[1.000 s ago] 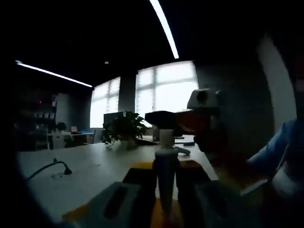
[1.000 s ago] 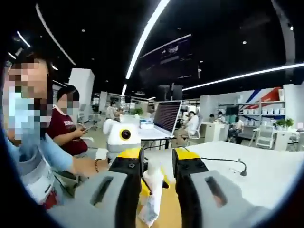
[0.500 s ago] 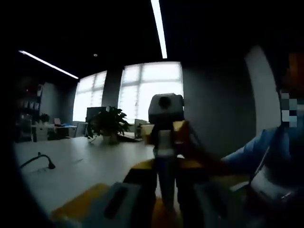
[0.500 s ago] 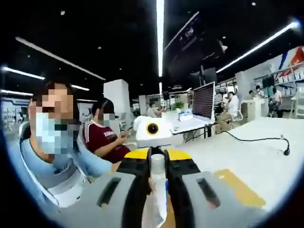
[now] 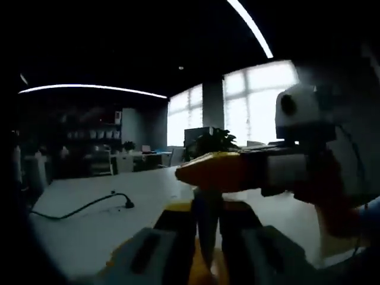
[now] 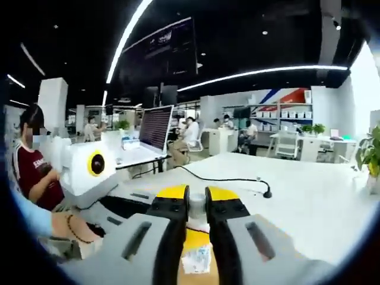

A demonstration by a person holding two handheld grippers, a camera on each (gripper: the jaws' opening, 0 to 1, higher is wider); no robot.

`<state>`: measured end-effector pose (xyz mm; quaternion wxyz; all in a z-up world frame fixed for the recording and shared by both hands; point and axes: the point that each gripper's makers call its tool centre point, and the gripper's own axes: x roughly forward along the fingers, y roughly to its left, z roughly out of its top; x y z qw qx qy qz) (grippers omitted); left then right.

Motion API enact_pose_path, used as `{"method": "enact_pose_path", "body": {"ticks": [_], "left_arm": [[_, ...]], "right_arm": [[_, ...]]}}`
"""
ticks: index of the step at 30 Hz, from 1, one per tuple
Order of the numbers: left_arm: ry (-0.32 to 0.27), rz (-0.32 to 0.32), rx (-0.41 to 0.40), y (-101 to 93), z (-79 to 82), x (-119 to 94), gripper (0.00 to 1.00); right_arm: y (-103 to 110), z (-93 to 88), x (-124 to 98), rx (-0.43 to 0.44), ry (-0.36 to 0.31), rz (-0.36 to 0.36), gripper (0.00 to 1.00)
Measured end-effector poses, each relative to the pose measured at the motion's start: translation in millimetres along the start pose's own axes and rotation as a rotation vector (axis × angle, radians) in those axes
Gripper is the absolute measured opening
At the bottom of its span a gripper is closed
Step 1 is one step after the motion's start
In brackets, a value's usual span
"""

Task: Pick up the toothpaste unscrew the cap squeeze it onto the small board screw the cap back on and return it to the table

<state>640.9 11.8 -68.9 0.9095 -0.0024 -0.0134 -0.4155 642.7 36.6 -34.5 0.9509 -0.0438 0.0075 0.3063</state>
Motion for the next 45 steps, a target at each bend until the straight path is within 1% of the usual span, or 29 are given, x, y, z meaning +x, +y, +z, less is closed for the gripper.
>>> {"method": "enact_pose_path", "body": {"ticks": [2, 3, 7, 10, 12, 15, 16, 17, 18, 19, 20, 21, 22, 23, 24, 25, 26, 27, 28, 29, 30, 34, 35, 36, 39, 41, 42, 43, 45], "left_arm": [[0.002, 0.024, 0.014, 3.8, 2.3, 3.8, 0.14], [0.004, 0.031, 0.009, 6.9, 3.9, 5.5, 0.14], [0.020, 0.027, -0.022, 7.8, -0.6, 8.5, 0.14], [0.029, 0.066, -0.011, 14.8, -5.8, 10.0, 0.14], [0.029, 0.066, -0.012, 16.5, -6.7, 9.9, 0.14], [0.033, 0.057, -0.016, 13.3, -8.5, 9.4, 0.14], [0.034, 0.061, 0.000, 0.9, -17.7, 4.9, 0.14], [0.035, 0.061, 0.020, -1.9, -20.3, 3.0, 0.14], [0.020, 0.015, 0.056, -3.3, -17.2, 3.7, 0.14], [-0.012, -0.045, 0.081, -7.6, -12.3, 3.6, 0.14], [-0.033, -0.141, 0.049, -18.6, -9.8, -3.6, 0.14], [-0.015, -0.191, 0.011, -19.0, -9.7, -8.7, 0.14], [-0.030, -0.251, -0.042, -23.6, -5.9, -17.5, 0.14], [-0.051, -0.277, -0.058, -21.0, -0.8, -20.6, 0.14], [-0.054, -0.308, -0.059, -21.2, 0.0, -24.4, 0.14], [-0.037, -0.376, -0.082, -24.5, -1.6, -31.3, 0.14], [-0.051, -0.412, -0.108, -24.7, 0.2, -35.3, 0.14], [-0.064, -0.453, -0.127, -26.0, 1.5, -39.7, 0.14], [-0.063, -0.513, -0.153, -27.0, 2.2, -45.4, 0.14], [-0.068, -0.538, -0.178, -26.8, 3.9, -48.4, 0.14], [-0.067, -0.582, -0.186, -29.3, 3.6, -52.7, 0.14], [-0.088, -0.612, -0.206, -25.2, 5.8, -54.3, 0.14], [-0.077, -0.625, -0.200, -27.1, 3.8, -54.8, 0.14], [-0.063, -0.668, -0.172, -33.2, 0.8, -58.7, 0.14], [-0.066, -0.726, -0.157, -43.5, 1.1, -63.9, 0.14], [-0.061, -0.762, -0.155, -52.7, -0.1, -67.8, 0.14], [-0.055, -0.772, -0.165, -54.7, -0.2, -68.2, 0.14], [-0.049, -0.771, -0.174, -55.0, -1.2, -66.7, 0.14], [-0.048, -0.800, -0.177, -60.6, -3.6, -71.0, 0.14]], "right_arm": [[-2.5, 3.8, 4.3, -0.035, -0.047, -0.025, 0.12], [-3.5, 3.6, 5.2, -0.034, -0.061, -0.028, 0.12], [-10.0, -1.1, 5.3, 0.021, -0.066, -0.046, 0.12], [-12.9, -7.1, 2.2, 0.051, -0.065, -0.047, 0.12], [-13.4, -8.9, 0.2, 0.082, -0.074, -0.045, 0.12], [-13.4, -11.3, -1.0, 0.098, -0.087, -0.043, 0.12], [-13.2, -12.7, -1.5, 0.101, -0.089, -0.042, 0.13], [-12.5, -13.1, -2.1, 0.095, -0.091, -0.035, 0.13], [-12.3, -12.5, -3.7, 0.090, -0.095, -0.019, 0.13], [-10.2, -7.9, -5.4, 0.100, -0.123, 0.009, 0.14], [-7.8, -0.2, -9.8, 0.135, -0.172, 0.049, 0.20], [-7.4, 2.7, -12.9, 0.132, -0.185, 0.068, 0.30], [-5.9, 7.4, -17.9, 0.083, -0.204, 0.099, 0.35], [-3.1, 11.6, -21.3, 0.055, -0.227, 0.128, 0.38], [2.6, 16.6, -25.7, 0.030, -0.252, 0.183, 0.37], [8.0, 16.7, -27.6, 0.018, -0.251, 0.230, 0.37], [18.3, 15.4, -29.8, 0.008, -0.240, 0.317, 0.34], [23.9, 15.3, -31.4, 0.025, -0.240, 0.367, 0.33], [27.9, 14.9, -32.6, 0.041, -0.240, 0.405, 0.33], [31.1, 13.9, -33.0, 0.042, -0.240, 0.433, 0.32], [36.3, 14.4, -33.7, 0.036, -0.251, 0.470, 0.32], [50.5, 4.7, -31.3, -0.026, -0.220, 0.555, 0.29], [56.5, 4.7, -31.4, -0.010, -0.227, 0.598, 0.27], [60.1, 4.2, -31.9, 0.004, -0.225, 0.631, 0.26], [75.3, 2.6, -38.4, 0.106, -0.191, 0.796, 0.26], [78.9, 3.8, -43.5, 0.104, -0.190, 0.858, 0.25], [81.3, 3.8, -45.7, 0.087, -0.194, 0.876, 0.22], [89.5, 2.9, -54.8, 0.041, -0.208, 0.923, 0.14], [92.0, 2.4, -55.8, 0.032, -0.218, 0.912, 0.13]]}}
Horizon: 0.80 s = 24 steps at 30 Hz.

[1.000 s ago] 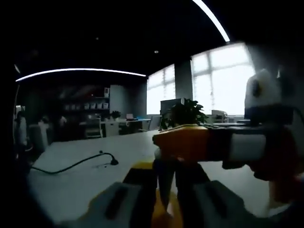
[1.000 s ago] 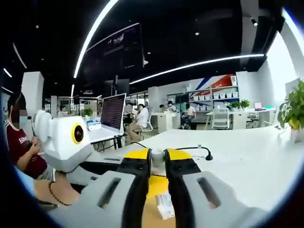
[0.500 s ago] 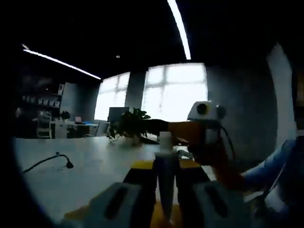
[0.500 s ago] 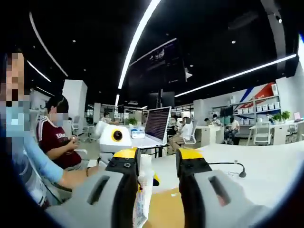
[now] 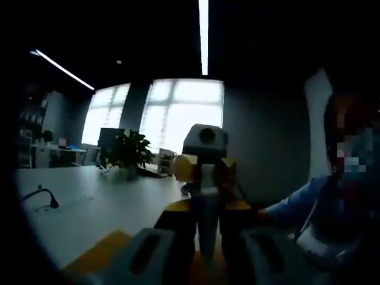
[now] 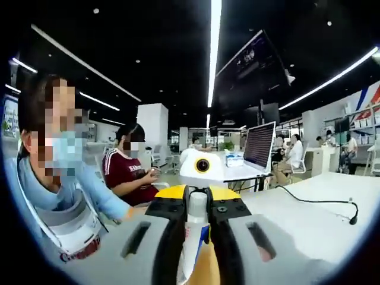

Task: Pick up the toothpaste unscrew the cap squeeze it onto the small board screw the cap back on and return it to the table

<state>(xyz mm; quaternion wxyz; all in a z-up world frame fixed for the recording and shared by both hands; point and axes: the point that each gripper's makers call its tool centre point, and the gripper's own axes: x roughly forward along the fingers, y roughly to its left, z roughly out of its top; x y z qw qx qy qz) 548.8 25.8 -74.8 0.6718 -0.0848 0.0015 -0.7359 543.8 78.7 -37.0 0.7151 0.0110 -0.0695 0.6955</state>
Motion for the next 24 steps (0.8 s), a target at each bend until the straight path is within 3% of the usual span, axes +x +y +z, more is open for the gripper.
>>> {"method": "enact_pose_path", "body": {"ticks": [4, 8, 9, 13, 14, 16, 19, 20, 21, 24], "left_arm": [[-0.036, 0.017, 0.023, -0.5, 1.4, -1.2, 0.14], [-0.126, 0.108, 0.240, 15.1, 12.1, -2.4, 0.17], [-0.129, 0.133, 0.220, 18.8, 12.2, -2.9, 0.18], [-0.047, 0.077, 0.130, 18.6, -3.5, 2.7, 0.20], [-0.006, 0.099, 0.093, 20.8, -11.8, 6.0, 0.19], [0.005, 0.126, 0.096, 22.0, -14.6, 10.8, 0.15], [-0.008, 0.240, 0.043, 36.3, -12.4, 11.2, 0.14], [-0.015, 0.273, 0.041, 39.7, -11.0, 11.1, 0.13], [-0.019, 0.314, 0.052, 43.5, -9.5, 10.8, 0.13], [0.013, 0.507, 0.105, 59.2, -9.4, 6.7, 0.13]], "right_arm": [[-3.0, 1.2, -0.3, 0.041, -0.025, -0.034, 0.12], [-22.1, 7.4, -6.7, 0.016, -0.068, -0.145, 0.12], [-22.1, 7.2, -7.2, 0.018, -0.070, -0.144, 0.12], [-27.7, 9.1, -10.4, 0.065, -0.130, -0.128, 0.12], [-28.2, 6.9, -9.1, 0.078, -0.132, -0.118, 0.12], [-24.9, 0.9, -4.2, 0.095, -0.123, -0.109, 0.12], [-30.3, 1.7, -5.5, 0.079, -0.127, -0.154, 0.12], [-38.6, 3.1, -9.5, 0.066, -0.127, -0.223, 0.12], [-39.9, 3.4, -10.1, 0.064, -0.128, -0.237, 0.12], [-53.1, 1.4, -14.3, -0.006, -0.080, -0.409, 0.12]]}}
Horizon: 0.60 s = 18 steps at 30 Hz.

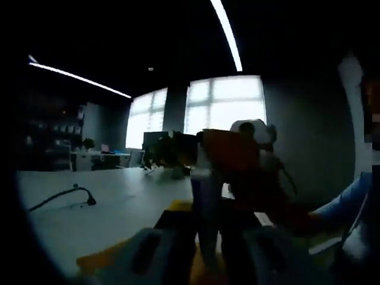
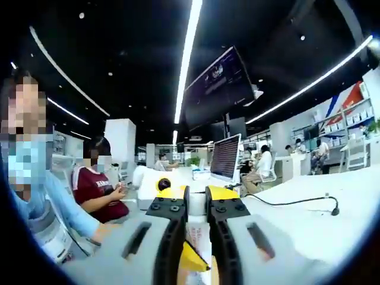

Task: Pick up the toothpaste unscrew the cap squeeze it onto the small board screw the cap back on and return it to the table

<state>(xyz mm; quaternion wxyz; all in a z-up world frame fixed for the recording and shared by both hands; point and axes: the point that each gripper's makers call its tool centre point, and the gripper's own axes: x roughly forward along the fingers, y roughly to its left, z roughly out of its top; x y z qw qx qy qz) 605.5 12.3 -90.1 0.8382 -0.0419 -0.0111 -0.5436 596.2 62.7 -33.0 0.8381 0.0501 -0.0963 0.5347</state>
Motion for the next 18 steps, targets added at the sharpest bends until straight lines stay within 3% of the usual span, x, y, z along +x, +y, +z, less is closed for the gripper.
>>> {"method": "enact_pose_path", "body": {"ticks": [3, 4, 7, 14, 18], "left_arm": [[0.032, 0.134, 0.079, 15.3, -2.9, 2.5, 0.13], [0.030, 0.142, 0.084, 16.0, -3.7, 2.8, 0.13], [0.038, 0.144, 0.046, 16.6, -6.5, 1.6, 0.13], [0.046, 0.208, 0.074, 21.2, -10.1, 2.3, 0.12], [0.029, 0.233, 0.009, 31.5, -8.3, -0.2, 0.12]], "right_arm": [[-14.8, -4.6, 0.8, -0.039, 0.068, -0.172, 0.12], [-15.3, -5.2, 1.0, -0.054, 0.077, -0.196, 0.12], [-10.3, -7.6, 2.5, -0.105, 0.083, -0.221, 0.12], [-14.7, -8.2, -3.2, -0.072, 0.063, -0.265, 0.13], [-12.6, -5.9, -7.7, -0.086, 0.058, -0.287, 0.12]]}}
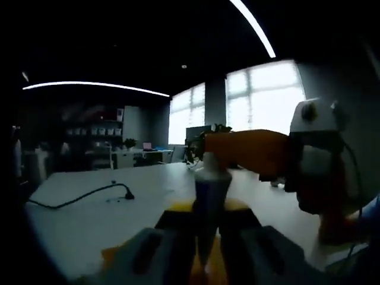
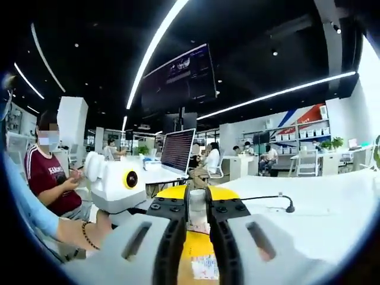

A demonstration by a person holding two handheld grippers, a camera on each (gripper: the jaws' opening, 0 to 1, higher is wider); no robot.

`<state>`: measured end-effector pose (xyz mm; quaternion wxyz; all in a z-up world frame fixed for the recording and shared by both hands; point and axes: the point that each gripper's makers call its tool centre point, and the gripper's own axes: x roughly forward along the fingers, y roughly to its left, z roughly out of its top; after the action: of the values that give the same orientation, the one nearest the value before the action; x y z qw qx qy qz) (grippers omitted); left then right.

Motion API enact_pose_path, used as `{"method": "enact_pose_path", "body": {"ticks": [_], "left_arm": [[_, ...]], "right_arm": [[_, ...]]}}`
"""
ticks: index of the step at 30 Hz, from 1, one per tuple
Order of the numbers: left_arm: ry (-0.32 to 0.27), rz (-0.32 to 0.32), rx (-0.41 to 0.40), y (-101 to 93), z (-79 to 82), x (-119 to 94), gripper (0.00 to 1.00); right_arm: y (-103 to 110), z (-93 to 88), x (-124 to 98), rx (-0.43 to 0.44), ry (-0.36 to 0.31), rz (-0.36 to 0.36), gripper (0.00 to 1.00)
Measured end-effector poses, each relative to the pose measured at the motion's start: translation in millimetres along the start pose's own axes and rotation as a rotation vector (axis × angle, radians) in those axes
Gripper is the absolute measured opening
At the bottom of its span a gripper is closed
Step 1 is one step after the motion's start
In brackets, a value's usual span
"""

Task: Pick up the toothpaste unscrew the cap squeeze it onto the small board screw the cap back on and return it to the table

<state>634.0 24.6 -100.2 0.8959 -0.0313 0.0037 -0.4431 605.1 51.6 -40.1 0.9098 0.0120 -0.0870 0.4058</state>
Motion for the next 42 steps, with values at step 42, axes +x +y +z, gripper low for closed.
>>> {"method": "enact_pose_path", "body": {"ticks": [42], "left_arm": [[0.137, -0.577, -0.334, -70.8, -8.2, -26.7, 0.12]], "right_arm": [[23.6, -5.8, -19.2, 0.398, 0.045, 0.487, 0.11]]}}
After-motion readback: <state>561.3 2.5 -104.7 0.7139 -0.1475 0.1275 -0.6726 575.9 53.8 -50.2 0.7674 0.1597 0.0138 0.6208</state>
